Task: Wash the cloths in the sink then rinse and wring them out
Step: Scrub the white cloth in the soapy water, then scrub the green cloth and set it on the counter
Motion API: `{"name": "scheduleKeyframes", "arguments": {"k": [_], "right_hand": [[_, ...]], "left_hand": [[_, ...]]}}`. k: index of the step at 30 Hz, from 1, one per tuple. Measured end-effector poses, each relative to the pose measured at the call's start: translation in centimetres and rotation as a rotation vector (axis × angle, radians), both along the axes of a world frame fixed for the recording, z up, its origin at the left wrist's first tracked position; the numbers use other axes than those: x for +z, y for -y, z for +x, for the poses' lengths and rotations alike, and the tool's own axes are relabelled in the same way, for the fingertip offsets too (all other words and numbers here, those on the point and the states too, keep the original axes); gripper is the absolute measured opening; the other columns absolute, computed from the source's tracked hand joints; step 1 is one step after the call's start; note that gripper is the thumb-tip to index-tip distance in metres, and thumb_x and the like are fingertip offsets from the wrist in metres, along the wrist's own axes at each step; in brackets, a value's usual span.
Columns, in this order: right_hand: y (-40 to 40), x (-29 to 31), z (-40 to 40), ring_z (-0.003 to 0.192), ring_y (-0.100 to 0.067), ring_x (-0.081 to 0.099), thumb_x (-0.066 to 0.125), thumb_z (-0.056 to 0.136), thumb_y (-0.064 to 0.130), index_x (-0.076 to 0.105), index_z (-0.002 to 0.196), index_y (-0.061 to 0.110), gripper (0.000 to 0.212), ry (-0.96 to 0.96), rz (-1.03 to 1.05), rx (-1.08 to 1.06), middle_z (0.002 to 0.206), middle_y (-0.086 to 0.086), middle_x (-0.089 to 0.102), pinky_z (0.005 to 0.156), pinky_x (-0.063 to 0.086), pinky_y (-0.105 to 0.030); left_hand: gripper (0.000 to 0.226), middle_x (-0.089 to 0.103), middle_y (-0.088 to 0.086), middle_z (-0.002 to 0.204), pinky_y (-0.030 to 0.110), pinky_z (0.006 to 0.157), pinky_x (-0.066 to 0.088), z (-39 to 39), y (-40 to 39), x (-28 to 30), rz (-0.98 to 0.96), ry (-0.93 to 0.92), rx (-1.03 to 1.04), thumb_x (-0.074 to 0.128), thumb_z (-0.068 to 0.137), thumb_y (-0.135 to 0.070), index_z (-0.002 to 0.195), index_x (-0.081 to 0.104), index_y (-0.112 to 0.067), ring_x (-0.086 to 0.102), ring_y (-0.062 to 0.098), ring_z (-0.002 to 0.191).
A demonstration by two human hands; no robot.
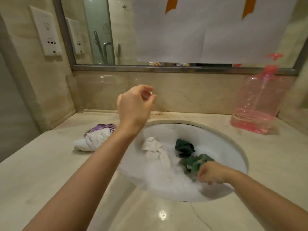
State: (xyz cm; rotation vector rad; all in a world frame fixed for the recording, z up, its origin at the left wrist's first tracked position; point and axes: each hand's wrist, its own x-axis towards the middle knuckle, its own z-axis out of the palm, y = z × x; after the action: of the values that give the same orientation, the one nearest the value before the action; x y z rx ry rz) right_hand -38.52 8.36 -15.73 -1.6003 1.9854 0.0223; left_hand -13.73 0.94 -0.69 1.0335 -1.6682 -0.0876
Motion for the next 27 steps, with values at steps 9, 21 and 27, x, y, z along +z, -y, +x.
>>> {"name": "scheduleKeyframes", "arguments": {"k": [9, 21, 27], "right_hand": [[1.0, -0.9, 1.0, 0.074, -0.012, 0.062, 0.063, 0.091, 0.025, 0.066, 0.092, 0.020, 0.006, 0.035, -0.044, 0.035, 0.105, -0.007, 0.069, 0.064, 0.049, -0.018], [1.4, -1.2, 0.8, 0.074, -0.011, 0.063, 0.064, 0.090, 0.024, 0.066, 0.091, 0.020, 0.004, 0.059, -0.034, 0.035, 0.100, 0.001, 0.066, 0.061, 0.047, -0.013], [2.7, 0.2, 0.5, 0.110, -0.021, 0.052, 0.063, 0.091, 0.037, 0.046, 0.138, 0.019, 0.053, -0.157, -0.035, 0.051, 0.128, -0.004, 0.047, 0.080, 0.042, -0.019]], "left_hand": [[0.011, 0.073, -0.008, 0.081, 0.036, 0.083, 0.051, 0.9, -0.5, -1.7, 0.126, 0.039, 0.107, 0.070, 0.085, -0.032, 0.094, 0.075, -0.027, 0.067, 0.014, 0.081], [0.007, 0.068, -0.011, 0.074, 0.035, 0.080, 0.049, 1.7, -1.2, -4.7, 0.221, 0.063, 0.109, 0.071, 0.083, -0.030, 0.089, 0.074, -0.027, 0.065, 0.014, 0.079], [0.007, 0.066, -0.013, 0.071, 0.031, 0.077, 0.048, 1.4, -1.1, -5.1, 0.231, 0.065, 0.109, 0.071, 0.084, -0.031, 0.087, 0.075, -0.028, 0.065, 0.012, 0.078]]}}
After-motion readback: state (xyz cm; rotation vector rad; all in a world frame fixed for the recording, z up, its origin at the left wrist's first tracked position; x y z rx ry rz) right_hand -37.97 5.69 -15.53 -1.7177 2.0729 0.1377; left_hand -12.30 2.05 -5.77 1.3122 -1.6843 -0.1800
